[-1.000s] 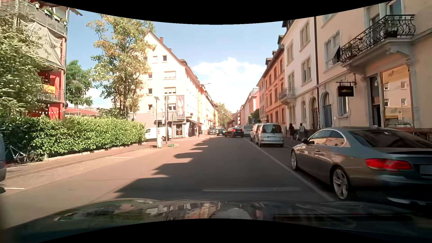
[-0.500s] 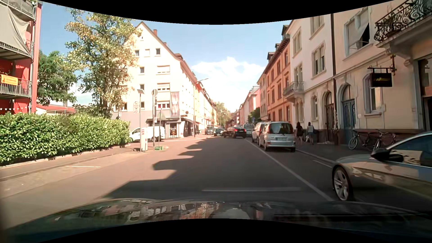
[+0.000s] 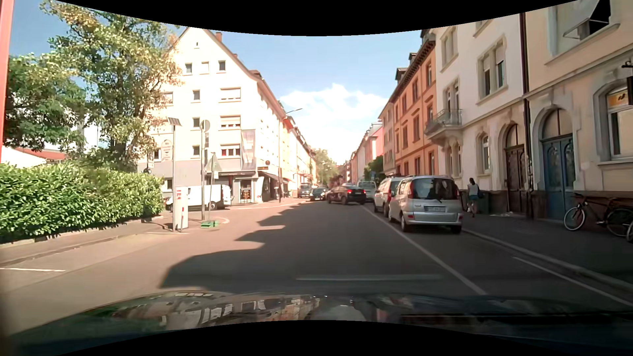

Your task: Follow the waypoints while adhering to traffic rules and regulations

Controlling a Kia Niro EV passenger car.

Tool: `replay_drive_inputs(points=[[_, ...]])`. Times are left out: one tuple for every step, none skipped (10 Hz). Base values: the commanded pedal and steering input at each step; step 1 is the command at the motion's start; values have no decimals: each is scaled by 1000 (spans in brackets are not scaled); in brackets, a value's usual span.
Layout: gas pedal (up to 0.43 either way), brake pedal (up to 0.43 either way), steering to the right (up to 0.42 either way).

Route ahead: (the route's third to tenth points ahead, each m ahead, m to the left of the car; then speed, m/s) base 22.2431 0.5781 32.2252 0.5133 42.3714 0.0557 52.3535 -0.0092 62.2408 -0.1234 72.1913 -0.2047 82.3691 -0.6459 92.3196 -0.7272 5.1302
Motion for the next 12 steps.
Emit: replay_drive_inputs(points=[[0, 116, 3], [0, 116, 6], [0, 116, 8], [0, 122, 8], [0, 128, 7], [0, 128, 7], [0, 134, 7], [0, 134, 7], [0, 152, 6], [0, 159, 6], [0, 165, 6], [0, 165, 5]])
